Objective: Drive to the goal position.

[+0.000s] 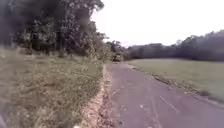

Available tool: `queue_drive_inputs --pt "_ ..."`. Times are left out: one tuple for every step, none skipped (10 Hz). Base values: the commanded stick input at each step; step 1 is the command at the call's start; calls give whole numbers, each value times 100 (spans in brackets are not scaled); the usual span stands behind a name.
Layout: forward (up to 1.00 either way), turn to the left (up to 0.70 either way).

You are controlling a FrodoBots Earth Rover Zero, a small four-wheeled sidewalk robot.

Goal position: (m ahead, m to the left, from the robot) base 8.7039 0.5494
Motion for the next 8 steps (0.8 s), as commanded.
queue_drive_inputs --pt "4 0" --pt "1 0" --pt "0 0" --pt "33 -46" --pt "60 -38" --pt "70 -35" --pt "70 -35" --pt "70 -35"
